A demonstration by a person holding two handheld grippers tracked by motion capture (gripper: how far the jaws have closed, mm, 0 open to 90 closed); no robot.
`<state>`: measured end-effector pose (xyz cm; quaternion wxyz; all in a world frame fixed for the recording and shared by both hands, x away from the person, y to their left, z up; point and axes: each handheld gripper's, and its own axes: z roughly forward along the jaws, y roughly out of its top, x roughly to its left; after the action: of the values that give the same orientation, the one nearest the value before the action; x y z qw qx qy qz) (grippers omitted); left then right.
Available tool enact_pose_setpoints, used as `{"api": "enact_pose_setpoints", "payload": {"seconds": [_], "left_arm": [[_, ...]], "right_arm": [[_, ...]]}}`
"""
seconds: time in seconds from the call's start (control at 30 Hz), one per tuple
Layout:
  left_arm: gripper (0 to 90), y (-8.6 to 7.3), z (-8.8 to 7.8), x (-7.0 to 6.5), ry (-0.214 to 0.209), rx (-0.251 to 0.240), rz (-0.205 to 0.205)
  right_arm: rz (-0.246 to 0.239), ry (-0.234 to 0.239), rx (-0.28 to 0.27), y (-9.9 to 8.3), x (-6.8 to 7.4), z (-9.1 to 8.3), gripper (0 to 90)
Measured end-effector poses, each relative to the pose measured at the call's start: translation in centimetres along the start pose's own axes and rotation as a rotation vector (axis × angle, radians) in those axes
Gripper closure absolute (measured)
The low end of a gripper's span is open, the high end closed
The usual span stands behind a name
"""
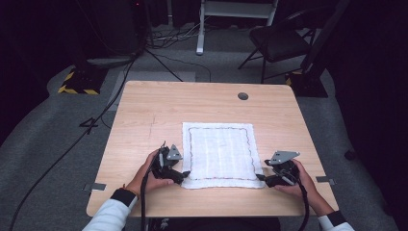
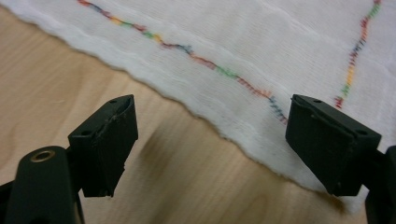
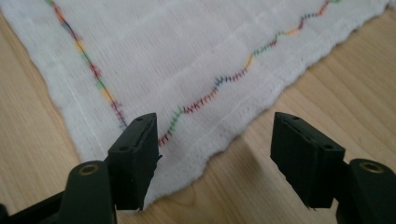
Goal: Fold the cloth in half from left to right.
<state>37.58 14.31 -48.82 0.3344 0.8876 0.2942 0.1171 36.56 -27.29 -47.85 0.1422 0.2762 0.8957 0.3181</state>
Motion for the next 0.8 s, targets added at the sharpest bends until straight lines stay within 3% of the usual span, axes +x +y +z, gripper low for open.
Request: {"api": "enact_pose_setpoints", "payload": {"seconds": [0.07, 0.13, 0.37, 0.5, 0.57, 0.6, 0.8], "left_arm": [[17.0, 0.1, -0.3, 0.5, 0.042, -0.026, 0.001], [17.3, 0.2, -0.4, 1.0, 0.063, -0.02, 0.005], [16.9, 1.1, -0.4, 3.2, 0.078, -0.067, -0.041], [17.0, 1.8, 0.1, 5.0, 0.116, -0.066, -0.075], [17.8, 2.1, 0.6, 5.6, 0.157, -0.067, -0.061], [18.4, 2.3, 0.9, 6.1, 0.147, -0.051, -0.078], [18.3, 3.9, 2.4, 8.7, 0.169, -0.079, -0.14]], "right_arm": [[-0.005, -0.005, -0.017, 0.5, 0.2, -0.1, 33.4], [-0.016, -0.009, -0.039, 1.1, 0.5, -0.2, 34.2], [-0.061, 0.005, -0.097, 3.2, 2.1, 0.4, 38.4], [-0.076, 0.042, -0.12, 4.5, 3.2, 1.3, 39.5], [-0.095, 0.061, -0.124, 5.4, 4.1, 1.9, 40.3], [-0.109, 0.075, -0.126, 6.0, 4.6, 2.4, 40.9], [-0.183, 0.145, -0.133, 8.7, 7.7, 4.6, 41.8]]}}
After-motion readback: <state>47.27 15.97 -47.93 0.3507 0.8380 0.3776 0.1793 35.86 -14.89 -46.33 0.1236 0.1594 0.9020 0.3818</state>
